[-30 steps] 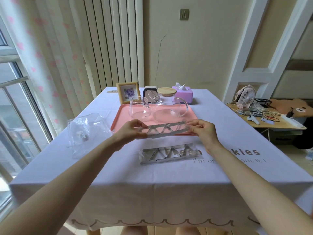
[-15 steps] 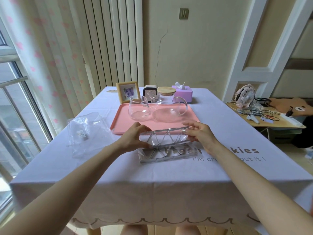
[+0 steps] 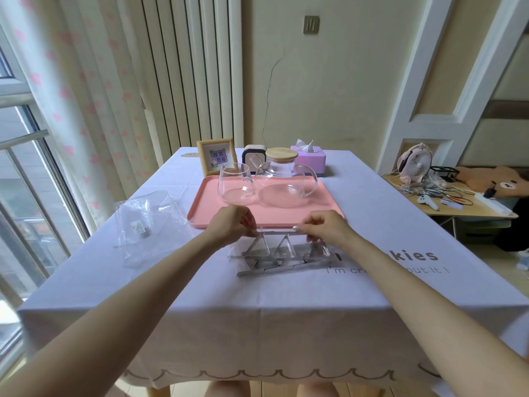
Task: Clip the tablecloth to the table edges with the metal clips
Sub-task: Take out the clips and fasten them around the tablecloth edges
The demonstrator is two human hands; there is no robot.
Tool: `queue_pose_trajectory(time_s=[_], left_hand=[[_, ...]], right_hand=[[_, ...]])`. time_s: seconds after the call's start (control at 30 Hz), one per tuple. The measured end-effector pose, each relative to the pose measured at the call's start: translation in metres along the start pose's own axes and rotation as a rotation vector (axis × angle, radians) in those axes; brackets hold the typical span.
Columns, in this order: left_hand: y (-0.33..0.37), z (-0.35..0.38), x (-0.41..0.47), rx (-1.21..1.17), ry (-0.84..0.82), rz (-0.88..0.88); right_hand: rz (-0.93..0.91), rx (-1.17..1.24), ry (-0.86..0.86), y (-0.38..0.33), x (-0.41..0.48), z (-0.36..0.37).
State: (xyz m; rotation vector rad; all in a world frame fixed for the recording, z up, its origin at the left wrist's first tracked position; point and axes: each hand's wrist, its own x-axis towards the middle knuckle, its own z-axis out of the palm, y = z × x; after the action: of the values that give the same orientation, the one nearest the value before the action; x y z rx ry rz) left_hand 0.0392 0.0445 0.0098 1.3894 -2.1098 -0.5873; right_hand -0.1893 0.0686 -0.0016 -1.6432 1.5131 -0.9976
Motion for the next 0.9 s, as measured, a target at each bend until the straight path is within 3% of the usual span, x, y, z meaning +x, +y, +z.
queue_pose_trajectory(time_s=[0.07, 0.13, 0.23, 0.37, 0.57, 0.67, 0.83, 0.9], left_hand=[[0.001, 0.003, 0.000, 0.059, 0.014, 0.040], [0.001, 0.006, 0.000, 0.043, 0.036, 0.065], [0.000, 0.007, -0.001, -0.038, 0.043, 0.083], [-0.005, -0.001, -0.007, -0.328, -0.014, 0.088], [-0.014, -0.010, -0.011, -0.406, 0.004, 0.085], [-0.016, -0.012, -0.013, -0.246, 0.013, 0.041], [-0.025, -0.019, -0.013, 0.398, 0.007, 0.133], [-0.027, -0.015, -0.014, 0.527, 0.033, 0.136]], right_hand=[[-0.038, -0.272, -0.060, -0.002, 0.004, 0.007], [-0.069, -0.361, -0.119, -0.008, 0.007, 0.016], [-0.091, -0.343, -0.183, -0.016, 0.011, 0.028], [-0.084, -0.318, -0.159, -0.013, 0.015, 0.031], [-0.080, -0.289, -0.111, -0.009, 0.015, 0.024], [-0.083, -0.306, -0.110, -0.010, 0.015, 0.021], [-0.087, -0.325, -0.083, -0.006, 0.017, 0.018], [-0.097, -0.294, -0.073, -0.004, 0.017, 0.018]])
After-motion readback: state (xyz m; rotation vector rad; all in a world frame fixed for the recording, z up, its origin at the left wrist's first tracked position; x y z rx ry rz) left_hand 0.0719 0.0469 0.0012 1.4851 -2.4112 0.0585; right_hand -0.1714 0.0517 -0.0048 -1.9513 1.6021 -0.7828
